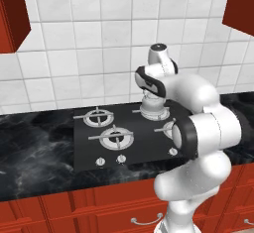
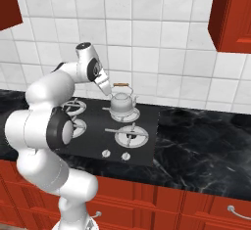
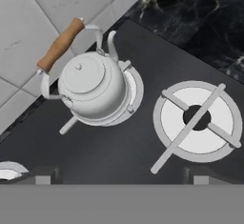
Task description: The kettle is done boiling. Turn off the stove, then wait for 300 timesteps before moving the kettle to the dining table.
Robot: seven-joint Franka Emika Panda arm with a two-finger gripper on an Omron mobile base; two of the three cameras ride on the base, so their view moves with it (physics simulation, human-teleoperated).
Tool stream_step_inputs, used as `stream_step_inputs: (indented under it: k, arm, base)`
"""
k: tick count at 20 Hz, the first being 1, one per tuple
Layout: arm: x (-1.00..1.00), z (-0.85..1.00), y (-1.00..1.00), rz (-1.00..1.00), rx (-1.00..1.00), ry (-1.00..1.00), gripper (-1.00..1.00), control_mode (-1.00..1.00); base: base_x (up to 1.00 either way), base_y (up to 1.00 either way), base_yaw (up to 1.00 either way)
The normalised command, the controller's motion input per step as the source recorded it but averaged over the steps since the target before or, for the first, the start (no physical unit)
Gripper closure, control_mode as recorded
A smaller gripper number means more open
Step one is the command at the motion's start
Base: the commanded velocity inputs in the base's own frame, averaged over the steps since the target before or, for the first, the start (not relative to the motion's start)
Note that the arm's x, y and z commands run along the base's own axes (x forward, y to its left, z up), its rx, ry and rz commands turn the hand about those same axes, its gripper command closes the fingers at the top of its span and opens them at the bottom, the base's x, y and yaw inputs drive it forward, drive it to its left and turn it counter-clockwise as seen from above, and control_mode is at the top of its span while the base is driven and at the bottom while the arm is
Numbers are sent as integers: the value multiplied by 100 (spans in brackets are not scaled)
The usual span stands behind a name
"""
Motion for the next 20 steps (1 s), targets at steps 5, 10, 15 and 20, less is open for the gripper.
stream_step_inputs:
  k: [5,10,15,20]
  arm:
    - [30,-3,-2,-1,0,1,-100,-100]
    - [33,-5,-1,0,0,0,-100,-100]
    - [29,-10,0,0,0,0,-100,-100]
    - [30,-16,0,0,0,0,-100,-100]
  base:
    - [0,0,0]
    - [0,0,0]
    - [0,0,0]
    - [0,0,0]
